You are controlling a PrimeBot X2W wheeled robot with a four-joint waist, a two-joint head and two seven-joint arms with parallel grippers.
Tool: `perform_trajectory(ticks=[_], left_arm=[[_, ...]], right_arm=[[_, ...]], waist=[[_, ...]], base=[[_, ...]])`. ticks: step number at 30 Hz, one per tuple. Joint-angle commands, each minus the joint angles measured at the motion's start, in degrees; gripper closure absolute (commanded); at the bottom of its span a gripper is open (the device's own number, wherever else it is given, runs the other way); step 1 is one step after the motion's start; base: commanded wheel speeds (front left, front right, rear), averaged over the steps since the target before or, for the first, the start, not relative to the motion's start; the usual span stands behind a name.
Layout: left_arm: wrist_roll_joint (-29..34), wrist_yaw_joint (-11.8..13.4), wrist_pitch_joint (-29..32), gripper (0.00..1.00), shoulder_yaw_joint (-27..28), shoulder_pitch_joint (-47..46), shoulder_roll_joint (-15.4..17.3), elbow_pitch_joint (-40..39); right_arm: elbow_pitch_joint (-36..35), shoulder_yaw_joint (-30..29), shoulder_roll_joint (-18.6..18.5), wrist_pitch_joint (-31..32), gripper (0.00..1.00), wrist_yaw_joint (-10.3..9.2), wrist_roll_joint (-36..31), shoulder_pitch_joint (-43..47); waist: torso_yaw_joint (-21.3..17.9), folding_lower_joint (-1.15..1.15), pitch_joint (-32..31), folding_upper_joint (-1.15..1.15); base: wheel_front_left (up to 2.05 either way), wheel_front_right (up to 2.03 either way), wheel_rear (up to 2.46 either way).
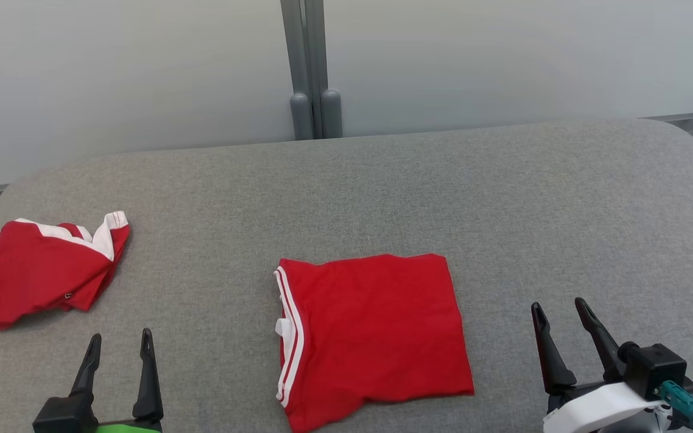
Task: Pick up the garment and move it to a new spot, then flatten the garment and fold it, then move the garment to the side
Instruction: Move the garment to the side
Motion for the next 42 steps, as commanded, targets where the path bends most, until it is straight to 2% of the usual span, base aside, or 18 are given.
perform_trajectory(ticks=[1,12,18,25,30,42], left_arm=[[0.15,-0.23,-0.02,0.0,0.32,0.54,0.22,0.19],[0.22,-0.28,-0.02,0.0,0.49,0.26,0.06,0.2],[-0.13,-0.23,-0.02,0.0,0.3,0.15,-0.03,0.22],[-0.48,-0.32,-0.02,0.0,-0.69,-1.51,-0.08,0.43],[-0.63,-0.15,-0.02,0.0,-1.23,-2.37,-0.1,0.39],[-1.33,0.46,-0.02,0.0,-2.47,-4.85,-0.13,0.41]], right_arm=[[0.17,0.06,-0.26,-0.16,0.0,-0.03,0.0,-0.1],[0.67,1.5,-0.09,-0.15,0.0,-0.03,0.08,-1.69],[3.35,5.74,-1.09,-0.16,0.0,-0.03,0.35,-6.6],[11.71,9.92,-0.93,0.28,0.0,-0.03,-0.39,-15.0],[19.48,10.79,-0.48,0.95,0.0,-0.04,-0.31,-20.02],[35.96,12.23,1.3,0.54,0.0,-0.03,2.7,-25.48]], waist=[[-0.01,0.0,-0.03,0.0],[0.3,0.0,0.09,0.0],[0.48,0.0,0.85,0.0],[1.89,0.0,2.22,0.0],[3.28,0.0,4.05,0.0],[5.41,0.0,8.18,0.0]], base=[[0.0,0.0,0.0],[0.0,0.0,0.0],[0.0,0.0,0.0],[0.0,0.0,0.0],[0.0,0.0,0.0],[0.0,0.0,0.0]])
